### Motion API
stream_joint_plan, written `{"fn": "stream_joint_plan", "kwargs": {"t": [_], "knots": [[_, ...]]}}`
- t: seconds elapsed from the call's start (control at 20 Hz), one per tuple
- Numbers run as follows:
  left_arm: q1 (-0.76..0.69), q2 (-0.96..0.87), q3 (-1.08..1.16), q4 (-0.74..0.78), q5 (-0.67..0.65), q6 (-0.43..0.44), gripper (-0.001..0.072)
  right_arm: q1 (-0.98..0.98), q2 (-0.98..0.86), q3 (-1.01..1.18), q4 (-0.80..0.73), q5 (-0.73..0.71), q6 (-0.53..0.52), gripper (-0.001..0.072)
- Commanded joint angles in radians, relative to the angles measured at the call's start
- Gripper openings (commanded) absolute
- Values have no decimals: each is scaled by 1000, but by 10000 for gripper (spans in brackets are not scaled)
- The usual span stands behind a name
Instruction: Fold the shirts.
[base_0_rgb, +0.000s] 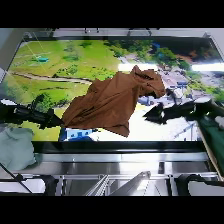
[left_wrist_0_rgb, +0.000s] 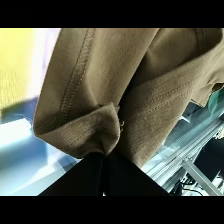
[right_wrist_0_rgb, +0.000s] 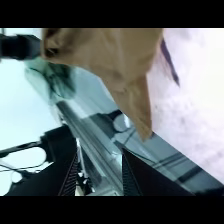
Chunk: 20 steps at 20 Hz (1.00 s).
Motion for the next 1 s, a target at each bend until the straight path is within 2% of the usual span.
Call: {"fn": "stream_joint_plan", "kwargs": {"t": [0.0, 0.15, 0.45, 0.5, 0.55, 0.6, 0.7, 0.8, 0.95], "knots": [[1, 1, 1, -2, 1, 1, 20, 196, 54, -148, 4, -235, 2, 372], [1, 1, 1, -1, -6, 2, 20, 361, 37, -147, 7, -437, 43, 367], [1, 1, 1, -58, -15, 28, 20, 384, -15, -126, 89, -490, 47, 363], [1, 1, 1, -69, -18, 40, 20, 384, -24, -123, 108, -486, 47, 306], [1, 1, 1, -79, -20, 46, 20, 384, -29, -123, 130, -486, 36, 141], [1, 1, 1, -78, -20, 46, 20, 384, -32, -123, 142, -487, 36, 130], [1, 1, 2, -79, -21, 46, 20, 384, -32, -123, 187, -482, -6, 24], [2, 5, 2, -115, -38, 65, 19, 376, -18, -121, 210, -448, -25, 23], [32, 109, 2, -404, -159, 185, 9, 298, 108, -93, 207, -321, -23, 23]]}}
